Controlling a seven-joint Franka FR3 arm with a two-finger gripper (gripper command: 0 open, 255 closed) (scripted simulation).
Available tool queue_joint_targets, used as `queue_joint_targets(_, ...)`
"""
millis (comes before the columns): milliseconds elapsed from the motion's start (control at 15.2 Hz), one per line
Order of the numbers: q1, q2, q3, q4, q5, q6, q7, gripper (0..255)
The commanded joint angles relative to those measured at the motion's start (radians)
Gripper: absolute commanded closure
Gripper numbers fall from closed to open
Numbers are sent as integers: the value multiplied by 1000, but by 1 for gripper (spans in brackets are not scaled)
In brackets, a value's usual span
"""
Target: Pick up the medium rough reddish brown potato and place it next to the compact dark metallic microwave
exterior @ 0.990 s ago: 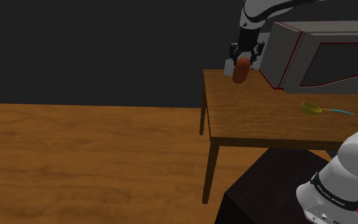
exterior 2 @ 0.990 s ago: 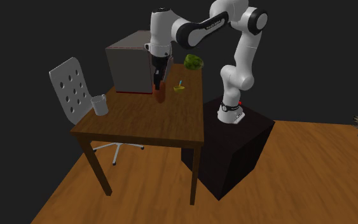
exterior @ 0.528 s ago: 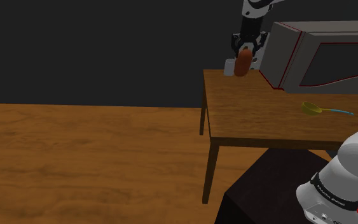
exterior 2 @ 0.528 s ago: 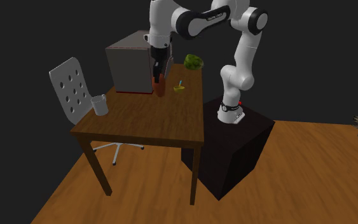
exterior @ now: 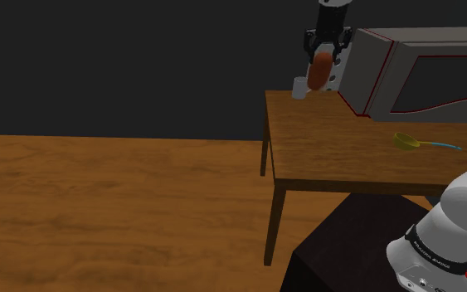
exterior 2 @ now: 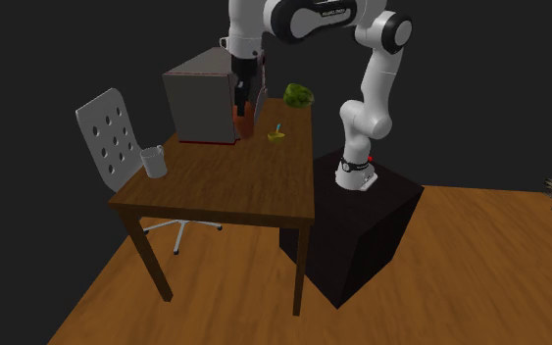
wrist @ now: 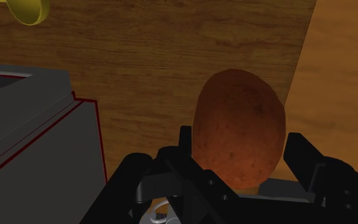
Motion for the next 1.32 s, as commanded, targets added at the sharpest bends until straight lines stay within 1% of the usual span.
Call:
queue_joint_targets(0,0,7,1,37,0,-30,-3,255)
queue_joint_targets(660,1,48,3,221,-1,-172,-15,255)
queue_joint_targets(1254,2,112,7,424,-7,-311,-26,255)
